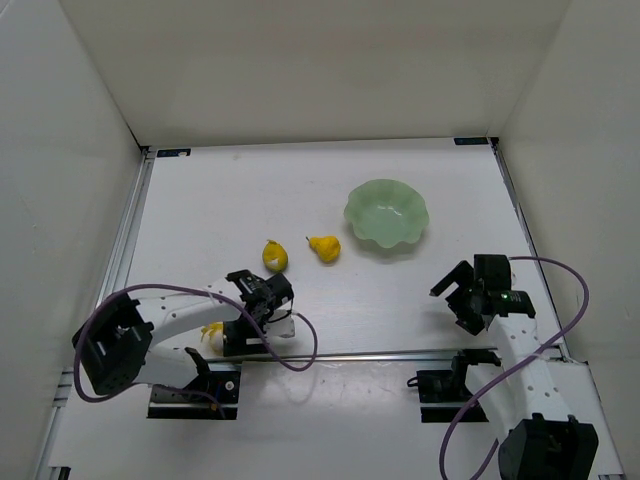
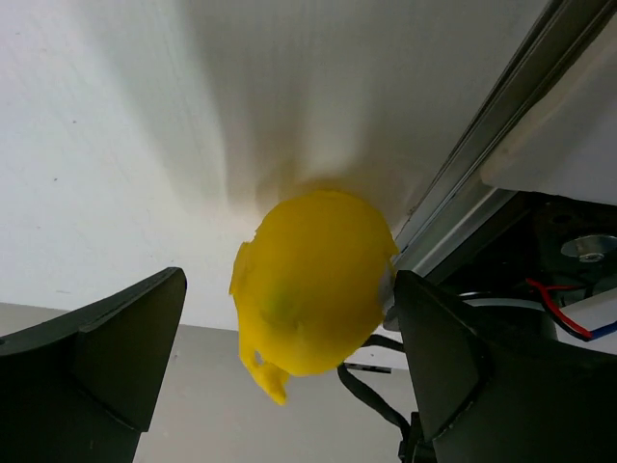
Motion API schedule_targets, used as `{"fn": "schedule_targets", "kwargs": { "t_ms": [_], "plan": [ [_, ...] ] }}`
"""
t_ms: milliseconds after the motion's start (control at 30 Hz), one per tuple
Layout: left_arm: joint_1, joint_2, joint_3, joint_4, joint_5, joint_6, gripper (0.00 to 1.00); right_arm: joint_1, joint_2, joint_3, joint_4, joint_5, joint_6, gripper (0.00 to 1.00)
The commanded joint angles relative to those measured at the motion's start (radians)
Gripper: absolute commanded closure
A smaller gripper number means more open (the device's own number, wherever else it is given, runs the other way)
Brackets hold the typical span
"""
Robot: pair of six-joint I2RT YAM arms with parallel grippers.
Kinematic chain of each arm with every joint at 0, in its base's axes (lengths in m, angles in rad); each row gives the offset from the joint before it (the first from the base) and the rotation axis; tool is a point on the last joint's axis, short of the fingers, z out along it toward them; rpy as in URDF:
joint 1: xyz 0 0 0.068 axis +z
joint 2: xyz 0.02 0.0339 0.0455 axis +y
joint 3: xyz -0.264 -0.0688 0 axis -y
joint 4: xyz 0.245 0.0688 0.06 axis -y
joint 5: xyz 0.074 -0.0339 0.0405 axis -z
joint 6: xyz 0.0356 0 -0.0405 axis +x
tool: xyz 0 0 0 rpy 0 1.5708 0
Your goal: Place and organize the fake fruits in the fruit bowl
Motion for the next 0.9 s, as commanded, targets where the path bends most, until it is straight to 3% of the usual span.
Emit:
{"fn": "schedule_targets", "kwargs": {
  "t_ms": [0, 167, 333, 500, 667, 867],
  "plan": [
    [-0.005, 0.011, -0.027, 0.038, 0.034, 0.031, 0.0, 0.006, 0.023, 0.061, 0.003, 0.028, -0.018, 0.01],
    [0.018, 0.048, -0.059, 0.068, 0.025, 0.051, 0.04, 0.006, 0.062, 0.084, 0.014, 0.028, -0.018, 0.01],
    [0.069, 0.083, -0.019, 0.083, 0.058, 0.051, 0.46, 0.006, 0.08, 0.093, 0.023, 0.037, -0.018, 0.01],
    [0.089, 0.074, 0.105, 0.045, 0.011, 0.042, 0.6, 0.006, 0.102, 0.103, 0.032, 0.037, -0.018, 0.01],
    [0.133, 0.123, 0.477, 0.043, 0.011, 0.042, 0.6, 0.006, 0.132, 0.112, 0.052, 0.037, -0.018, 0.01],
    [0.156, 0.414, 1.005, 0.221, 0.058, -0.014, 0.58, 0.006, 0.152, 0.13, 0.072, 0.062, -0.027, 0.01]
  ]
}}
